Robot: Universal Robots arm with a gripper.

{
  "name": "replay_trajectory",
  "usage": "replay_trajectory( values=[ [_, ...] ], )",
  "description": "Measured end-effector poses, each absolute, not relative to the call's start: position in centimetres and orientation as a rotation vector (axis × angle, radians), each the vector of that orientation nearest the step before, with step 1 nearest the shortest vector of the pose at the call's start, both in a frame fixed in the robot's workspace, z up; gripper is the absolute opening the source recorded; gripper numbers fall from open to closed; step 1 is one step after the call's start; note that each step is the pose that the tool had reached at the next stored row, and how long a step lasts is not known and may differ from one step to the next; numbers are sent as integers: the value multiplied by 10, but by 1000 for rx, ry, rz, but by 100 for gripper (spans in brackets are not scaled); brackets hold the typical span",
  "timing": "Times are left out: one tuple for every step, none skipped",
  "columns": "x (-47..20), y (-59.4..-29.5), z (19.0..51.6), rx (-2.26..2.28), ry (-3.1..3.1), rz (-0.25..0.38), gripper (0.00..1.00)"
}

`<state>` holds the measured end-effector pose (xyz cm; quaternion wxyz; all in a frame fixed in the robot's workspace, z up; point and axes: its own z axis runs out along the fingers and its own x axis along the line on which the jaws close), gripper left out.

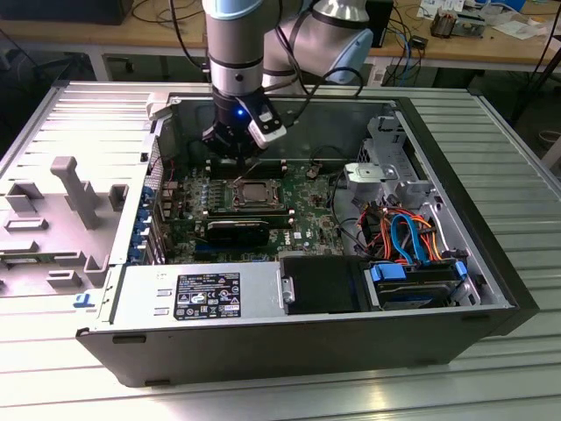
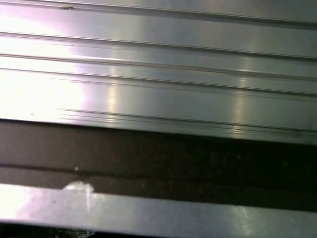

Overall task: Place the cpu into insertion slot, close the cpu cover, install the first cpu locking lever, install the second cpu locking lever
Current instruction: 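Install the first cpu locking lever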

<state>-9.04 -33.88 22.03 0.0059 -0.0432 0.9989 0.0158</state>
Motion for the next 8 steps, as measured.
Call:
replay_trajectory(
  values=[
    [-89, -339, 220, -136, 3127, 49, 11],
    [-88, -339, 220, -137, 3126, 49, 11],
    [-87, -339, 219, -137, 3126, 49, 11],
    [-86, -339, 219, -138, 3126, 49, 11],
    [-85, -339, 218, -138, 3126, 49, 11],
    [-84, -339, 218, -139, 3126, 48, 11],
    [-82, -339, 217, -140, 3126, 48, 11],
    [-81, -339, 217, -140, 3126, 48, 11]
  ],
)
